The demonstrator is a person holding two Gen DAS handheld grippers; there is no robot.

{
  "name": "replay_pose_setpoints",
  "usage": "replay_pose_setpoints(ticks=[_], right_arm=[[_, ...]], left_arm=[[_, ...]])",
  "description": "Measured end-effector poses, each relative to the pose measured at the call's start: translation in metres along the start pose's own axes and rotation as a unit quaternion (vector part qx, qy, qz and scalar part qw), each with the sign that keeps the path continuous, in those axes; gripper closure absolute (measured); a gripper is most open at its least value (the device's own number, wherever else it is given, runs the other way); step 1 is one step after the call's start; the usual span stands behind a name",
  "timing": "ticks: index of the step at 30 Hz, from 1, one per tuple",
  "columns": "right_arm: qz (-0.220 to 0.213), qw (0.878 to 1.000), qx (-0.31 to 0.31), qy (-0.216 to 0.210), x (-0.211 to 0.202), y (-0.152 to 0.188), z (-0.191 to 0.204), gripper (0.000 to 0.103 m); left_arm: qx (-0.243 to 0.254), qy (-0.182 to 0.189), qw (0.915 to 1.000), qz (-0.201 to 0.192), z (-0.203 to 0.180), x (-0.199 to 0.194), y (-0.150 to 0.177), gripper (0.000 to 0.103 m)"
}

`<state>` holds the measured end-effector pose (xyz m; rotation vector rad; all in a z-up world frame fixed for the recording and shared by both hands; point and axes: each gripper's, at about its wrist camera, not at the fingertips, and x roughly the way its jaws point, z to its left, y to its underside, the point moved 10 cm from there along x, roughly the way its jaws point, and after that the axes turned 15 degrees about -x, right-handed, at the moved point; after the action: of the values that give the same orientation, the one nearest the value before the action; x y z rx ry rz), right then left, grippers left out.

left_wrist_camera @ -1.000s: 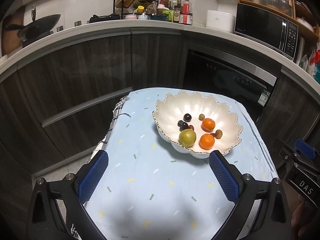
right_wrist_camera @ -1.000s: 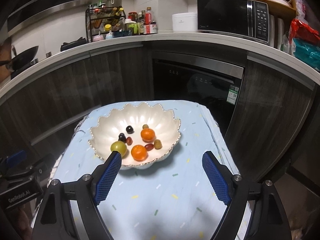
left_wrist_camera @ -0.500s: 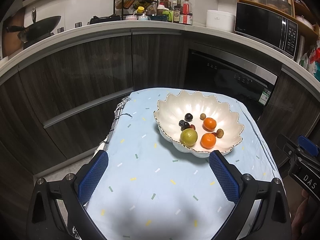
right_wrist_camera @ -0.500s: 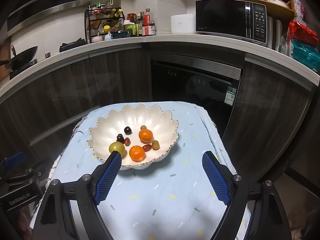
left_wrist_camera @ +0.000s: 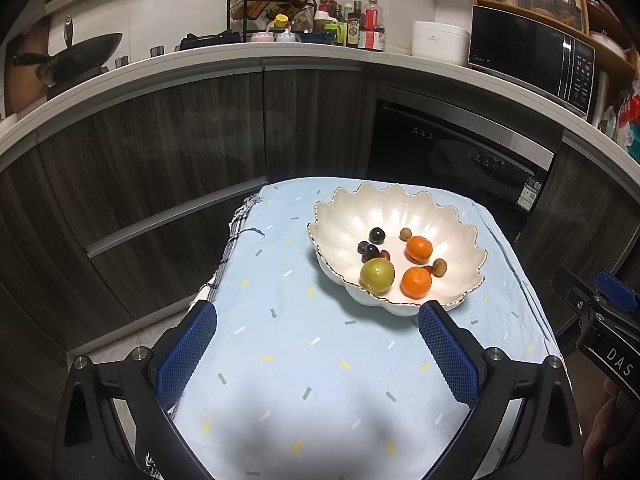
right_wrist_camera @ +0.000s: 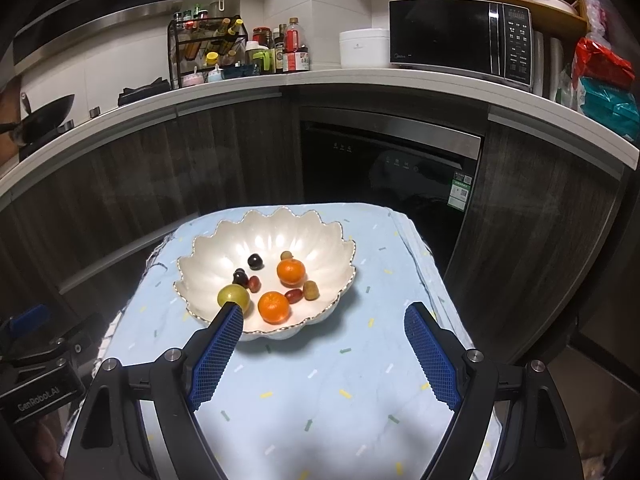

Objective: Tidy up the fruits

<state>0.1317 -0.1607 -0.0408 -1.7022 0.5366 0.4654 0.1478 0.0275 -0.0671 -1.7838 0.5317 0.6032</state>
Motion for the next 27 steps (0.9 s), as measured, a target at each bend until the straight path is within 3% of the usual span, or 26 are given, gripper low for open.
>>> replay_pose_setpoints(ticks=[27], right_arm=[[-0.003,1.000,0.001,0.002,-0.0017,0.0026,-0.0018,0.019]], left_arm=[[0.006,-0.008,0.9999,0.008,-0.0009,0.0034,0.0036,0.000]])
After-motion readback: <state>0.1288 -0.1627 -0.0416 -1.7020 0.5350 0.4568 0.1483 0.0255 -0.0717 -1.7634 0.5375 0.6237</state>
